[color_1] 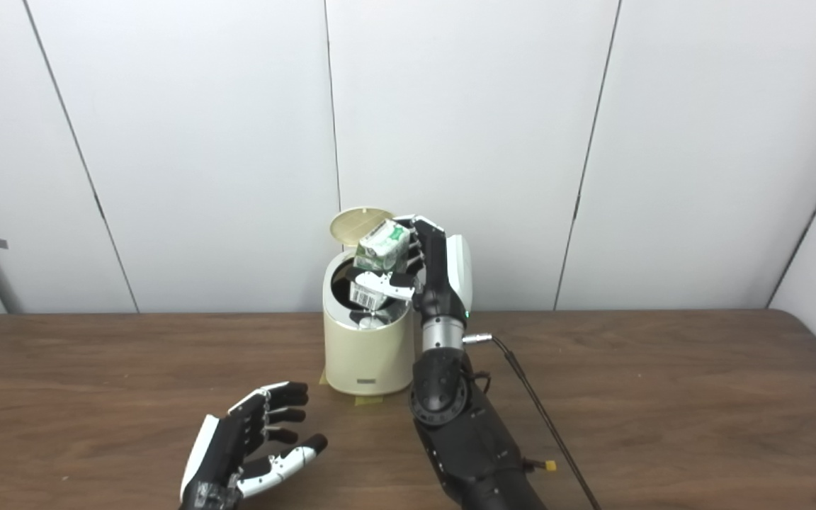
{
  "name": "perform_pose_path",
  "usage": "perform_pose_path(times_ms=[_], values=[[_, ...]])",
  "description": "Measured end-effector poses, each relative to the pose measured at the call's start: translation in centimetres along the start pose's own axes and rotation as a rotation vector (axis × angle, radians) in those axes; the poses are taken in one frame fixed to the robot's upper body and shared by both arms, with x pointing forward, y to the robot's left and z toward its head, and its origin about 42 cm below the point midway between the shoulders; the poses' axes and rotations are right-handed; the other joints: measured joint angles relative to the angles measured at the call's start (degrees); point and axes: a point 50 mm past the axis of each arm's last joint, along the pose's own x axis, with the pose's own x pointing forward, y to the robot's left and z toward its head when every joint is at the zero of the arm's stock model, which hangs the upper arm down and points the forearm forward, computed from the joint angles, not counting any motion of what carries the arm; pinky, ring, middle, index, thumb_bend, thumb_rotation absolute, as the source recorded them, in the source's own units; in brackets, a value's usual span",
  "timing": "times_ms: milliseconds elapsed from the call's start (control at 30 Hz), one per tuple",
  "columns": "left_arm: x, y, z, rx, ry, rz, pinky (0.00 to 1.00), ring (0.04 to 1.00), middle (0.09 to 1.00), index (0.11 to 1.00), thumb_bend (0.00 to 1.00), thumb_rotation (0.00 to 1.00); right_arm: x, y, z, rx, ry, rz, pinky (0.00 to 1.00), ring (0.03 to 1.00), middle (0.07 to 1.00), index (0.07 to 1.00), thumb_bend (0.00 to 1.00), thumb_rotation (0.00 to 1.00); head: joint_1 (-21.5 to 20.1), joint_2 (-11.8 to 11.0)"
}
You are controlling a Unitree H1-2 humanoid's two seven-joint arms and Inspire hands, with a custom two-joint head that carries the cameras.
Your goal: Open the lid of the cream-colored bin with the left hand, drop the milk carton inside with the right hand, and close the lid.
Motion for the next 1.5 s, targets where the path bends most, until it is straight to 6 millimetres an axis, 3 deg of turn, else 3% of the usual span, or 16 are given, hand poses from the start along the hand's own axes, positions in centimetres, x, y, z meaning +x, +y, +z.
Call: perform_pose_path(times_ms=[200,267,300,333,367,433,1000,1100,1267,1500], values=[[0.0,0.0,0.0,-0.001,0.000,0.000,0.60,0.698,0.733,0.722,0.65,0.04,0.0,-0.1,-0.2,-0.033,-0.034,0.033,0.30,0.364,0.445,0.524,0.52,0.00,0.09,0.26],[0.0,0.0,0.0,-0.004,0.000,0.000,0.59,0.696,0.732,0.721,0.65,0.04,0.1,-0.3,-0.3,-0.073,-0.066,0.069,0.40,0.473,0.467,0.518,0.52,0.00,0.09,0.35],[0.0,0.0,0.0,-0.004,0.000,-0.001,0.60,0.696,0.731,0.722,0.65,0.05,0.2,-0.5,-0.3,-0.104,-0.092,0.101,0.47,0.555,0.574,0.506,0.52,0.08,0.00,0.26],[0.0,0.0,0.0,-0.004,0.000,-0.001,0.60,0.697,0.731,0.722,0.65,0.04,0.4,-0.7,-0.3,-0.133,-0.111,0.130,0.50,0.599,0.629,0.589,0.68,0.10,0.00,0.26],[0.0,0.0,0.0,-0.005,0.000,-0.001,0.61,0.698,0.733,0.723,0.65,0.04,0.6,-0.7,-0.3,-0.164,-0.126,0.167,0.53,0.634,0.670,0.641,0.77,0.11,-0.09,0.44],[0.0,0.0,0.0,-0.006,0.000,-0.001,0.61,0.700,0.735,0.724,0.65,0.03,0.8,-0.7,-0.2,-0.212,-0.141,0.204,0.54,0.670,0.715,0.693,0.86,0.12,-0.09,0.44],[0.0,0.0,0.0,-0.006,0.000,-0.003,0.61,0.700,0.735,0.722,0.65,0.03,-0.3,-0.1,-0.5,-0.247,-0.119,0.248,0.55,0.692,0.748,0.718,0.87,0.14,-0.09,0.62],[0.0,0.1,0.0,-0.004,0.000,-0.001,0.61,0.700,0.736,0.722,0.65,0.03,-0.7,-0.1,-0.5,-0.232,-0.117,0.245,0.51,0.656,0.731,0.703,0.85,0.12,-0.35,0.53],[0.0,0.2,0.0,-0.004,0.001,-0.001,0.60,0.696,0.734,0.721,0.65,0.03,-1.6,-1.7,-0.2,-0.161,-0.133,0.185,0.45,0.583,0.704,0.668,0.83,0.09,-0.53,0.35],[0.0,0.3,-0.2,-0.008,0.006,-0.006,0.60,0.691,0.733,0.719,0.65,0.03,-3.7,-6.2,1.7,-0.074,-0.231,0.110,0.32,0.495,0.678,0.654,0.79,0.09,-0.79,0.18]])
